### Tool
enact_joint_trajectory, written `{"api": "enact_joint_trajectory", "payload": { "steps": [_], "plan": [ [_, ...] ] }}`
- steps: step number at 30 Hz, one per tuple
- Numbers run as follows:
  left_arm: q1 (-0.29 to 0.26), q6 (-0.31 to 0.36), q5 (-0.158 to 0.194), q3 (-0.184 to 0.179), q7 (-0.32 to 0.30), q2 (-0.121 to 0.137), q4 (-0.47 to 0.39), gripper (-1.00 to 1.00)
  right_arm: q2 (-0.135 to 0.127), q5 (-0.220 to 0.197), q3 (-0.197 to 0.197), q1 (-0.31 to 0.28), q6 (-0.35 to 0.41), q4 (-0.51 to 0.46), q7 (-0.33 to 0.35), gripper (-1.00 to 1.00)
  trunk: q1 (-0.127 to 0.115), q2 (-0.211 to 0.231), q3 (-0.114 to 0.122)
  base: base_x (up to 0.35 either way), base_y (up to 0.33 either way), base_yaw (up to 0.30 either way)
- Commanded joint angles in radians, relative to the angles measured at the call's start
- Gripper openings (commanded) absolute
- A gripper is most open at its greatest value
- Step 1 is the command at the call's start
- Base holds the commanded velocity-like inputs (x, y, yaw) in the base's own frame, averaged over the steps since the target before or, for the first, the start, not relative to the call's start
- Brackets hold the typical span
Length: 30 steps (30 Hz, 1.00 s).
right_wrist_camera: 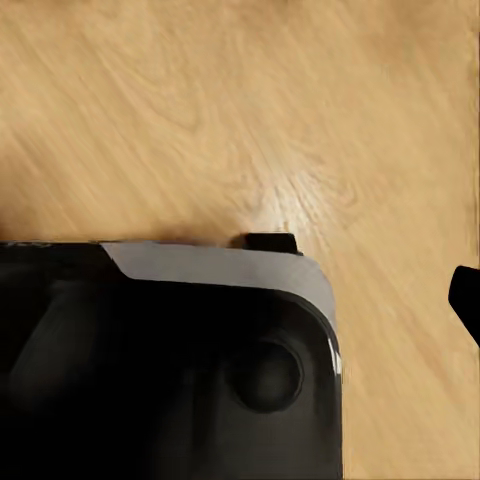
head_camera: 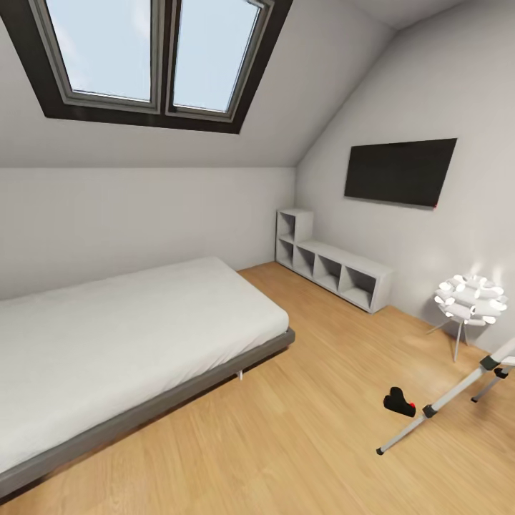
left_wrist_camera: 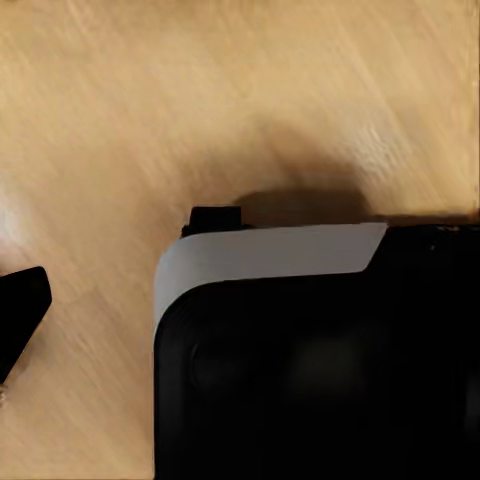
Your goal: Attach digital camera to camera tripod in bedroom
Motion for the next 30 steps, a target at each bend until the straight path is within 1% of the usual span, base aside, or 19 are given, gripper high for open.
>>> {"api": "enact_joint_trajectory", "payload": {
  "steps": [1,3,6,7,11,12,13,15,18,21,27,29,30],
  "plan": [
    [0.0,0.0,0.0,0.001,0.0,0.0,-0.031,1.0,-0.001,0.0,0.0,0.0,-0.02,-0.016,0.0,1.0,0.0,0.0,-0.001,0.0,0.0,0.0],
    [0.0,0.0,0.002,0.001,0.0,-0.002,-0.072,1.0,-0.001,0.001,0.001,0.0,-0.033,-0.05,0.0,1.0,0.0,0.0,-0.001,0.0,0.0,0.0],
    [0.0,0.0,0.003,0.001,0.0,-0.003,-0.155,1.0,-0.004,0.001,0.0,0.0,-0.044,-0.147,0.0,1.0,0.0,0.0,-0.001,0.0,0.0,0.0],
    [0.0,-0.001,0.003,0.001,0.0,-0.003,-0.169,1.0,-0.005,0.001,0.0,0.0,-0.045,-0.167,0.0,1.0,0.0,0.0,-0.001,0.0,0.0,0.0],
    [0.0,-0.002,0.001,0.0,0.0,-0.004,-0.291,1.0,-0.008,0.0,-0.002,0.0,-0.047,-0.324,0.0,1.0,0.0,0.0,-0.001,0.0,0.0,0.0],
    [0.0,-0.002,0.001,0.0,0.0,-0.004,-0.305,1.0,-0.008,0.0,-0.003,0.0,-0.047,-0.362,-0.001,1.0,0.0,0.0,-0.001,0.0,0.0,0.0],
    [0.0,-0.002,0.0,0.0,0.0,-0.003,-0.346,1.0,-0.007,-0.001,-0.003,0.0,-0.047,-0.403,-0.001,1.0,0.0,0.0,-0.001,0.0,0.0,0.0],
    [0.0,-0.003,0.0,0.0,-0.001,-0.003,-0.382,1.0,-0.006,-0.001,-0.003,-0.001,-0.047,-0.478,-0.001,1.0,0.0,0.0,-0.001,0.0,0.0,0.0],
    [0.0,-0.004,0.0,-0.002,-0.002,-0.003,-0.4,1.0,-0.004,-0.001,-0.003,-0.001,-0.047,-0.549,-0.001,1.0,0.0,0.0,-0.001,0.0,0.0,0.0],
    [0.0,-0.004,0.002,-0.003,-0.004,0.002,-0.407,1.0,-0.002,-0.001,-0.003,-0.001,-0.048,-0.584,0.0,1.0,0.0,0.0,-0.001,0.0,0.0,0.0],
    [0.0,-0.006,0.004,-0.005,-0.011,0.015,-0.41,1.0,-0.002,-0.004,0.001,-0.002,-0.058,-0.577,0.006,1.0,0.0,0.0,-0.001,0.0,0.0,0.0],
    [0.0,-0.009,0.004,-0.006,-0.032,0.018,-0.423,1.0,-0.002,-0.005,-0.001,-0.002,-0.061,-0.569,0.007,1.0,0.0,0.0,-0.001,0.0,0.0,0.0],
    [0.0,-0.01,0.004,-0.005,-0.046,0.019,-0.447,1.0,-0.002,-0.005,-0.002,-0.002,-0.062,-0.563,0.007,1.0,0.0,0.0,-0.001,0.0,0.0,0.0]
  ]
}}
